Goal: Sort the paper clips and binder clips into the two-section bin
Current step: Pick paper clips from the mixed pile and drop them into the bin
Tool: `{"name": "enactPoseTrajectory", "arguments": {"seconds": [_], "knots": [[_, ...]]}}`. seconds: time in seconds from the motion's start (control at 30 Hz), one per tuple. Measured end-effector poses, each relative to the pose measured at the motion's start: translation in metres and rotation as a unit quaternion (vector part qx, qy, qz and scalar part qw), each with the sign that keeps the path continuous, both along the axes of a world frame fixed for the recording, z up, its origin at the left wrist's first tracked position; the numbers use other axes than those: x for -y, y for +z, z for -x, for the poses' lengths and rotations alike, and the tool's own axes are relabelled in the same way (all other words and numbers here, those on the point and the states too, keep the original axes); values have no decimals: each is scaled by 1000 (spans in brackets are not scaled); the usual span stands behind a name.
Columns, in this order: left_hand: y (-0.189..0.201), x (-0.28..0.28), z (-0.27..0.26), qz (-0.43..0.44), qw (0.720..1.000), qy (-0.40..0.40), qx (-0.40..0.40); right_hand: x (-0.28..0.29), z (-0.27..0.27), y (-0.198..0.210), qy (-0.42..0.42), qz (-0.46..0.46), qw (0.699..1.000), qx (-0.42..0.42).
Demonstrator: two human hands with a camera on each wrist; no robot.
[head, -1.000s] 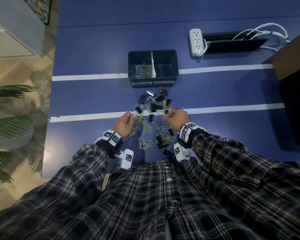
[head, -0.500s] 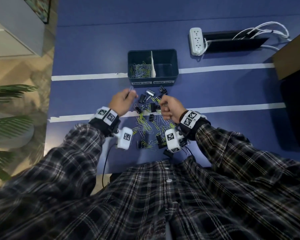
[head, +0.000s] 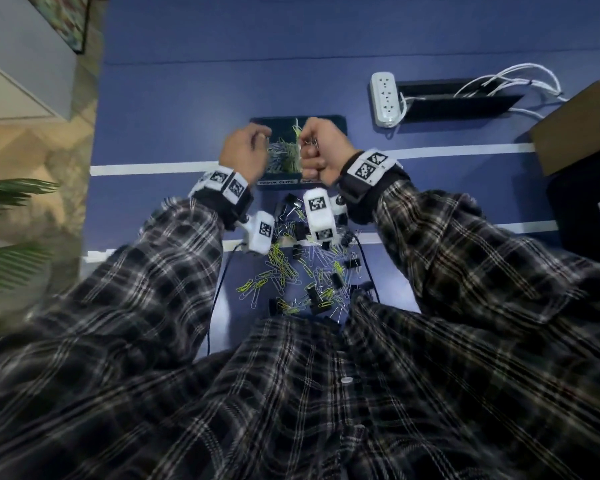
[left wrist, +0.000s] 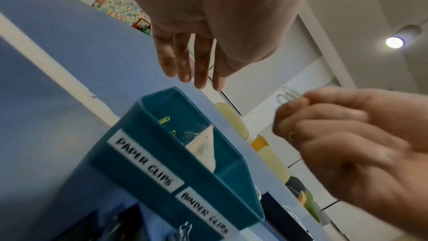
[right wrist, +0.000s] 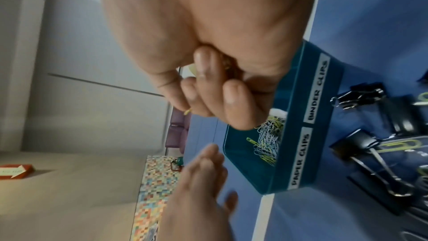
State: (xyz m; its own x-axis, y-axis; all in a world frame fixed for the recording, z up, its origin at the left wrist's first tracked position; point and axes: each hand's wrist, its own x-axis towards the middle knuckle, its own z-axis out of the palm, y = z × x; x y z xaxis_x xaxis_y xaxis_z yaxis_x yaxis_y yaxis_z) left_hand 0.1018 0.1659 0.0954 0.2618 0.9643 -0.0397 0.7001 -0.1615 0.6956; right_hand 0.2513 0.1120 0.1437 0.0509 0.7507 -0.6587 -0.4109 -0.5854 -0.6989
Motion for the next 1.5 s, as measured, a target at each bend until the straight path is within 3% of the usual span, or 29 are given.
{"name": "enactPoseTrajectory", "arguments": {"seconds": [0.13,0.3,0.43,0.6,0.7,0.8,0.97,1.03,1.1,1.2,1.37,1.5], "knots": [[-26,36,35,-14,1000,-14,-3,-32,5,-7,6,51,998,42],[-61,87,76,106,987,-70,-94,-65,15,-15,25,78,993,87],[-80,112,95,130,980,-83,-127,-78,15,-26,26,80,993,81],[-97,131,104,175,962,-76,-194,-56,13,-18,32,35,998,44],[-98,137,96,194,959,-48,-202,-18,4,-21,63,-15,987,145],[-99,143,80,207,959,-93,-169,33,-6,-50,96,-19,951,292],[-91,145,50,179,965,-163,-103,113,-29,-113,134,24,834,535],[-86,140,42,90,980,-150,-97,135,-36,-131,160,11,796,583],[-85,134,37,25,976,-169,-136,150,-40,-141,203,-6,766,611],[-91,123,37,40,959,-189,-208,156,-41,-148,221,6,735,642],[-97,118,41,76,958,-164,-223,153,-51,-144,175,28,801,572],[-96,128,49,69,975,-141,-157,145,-58,-138,124,41,847,516]]}}
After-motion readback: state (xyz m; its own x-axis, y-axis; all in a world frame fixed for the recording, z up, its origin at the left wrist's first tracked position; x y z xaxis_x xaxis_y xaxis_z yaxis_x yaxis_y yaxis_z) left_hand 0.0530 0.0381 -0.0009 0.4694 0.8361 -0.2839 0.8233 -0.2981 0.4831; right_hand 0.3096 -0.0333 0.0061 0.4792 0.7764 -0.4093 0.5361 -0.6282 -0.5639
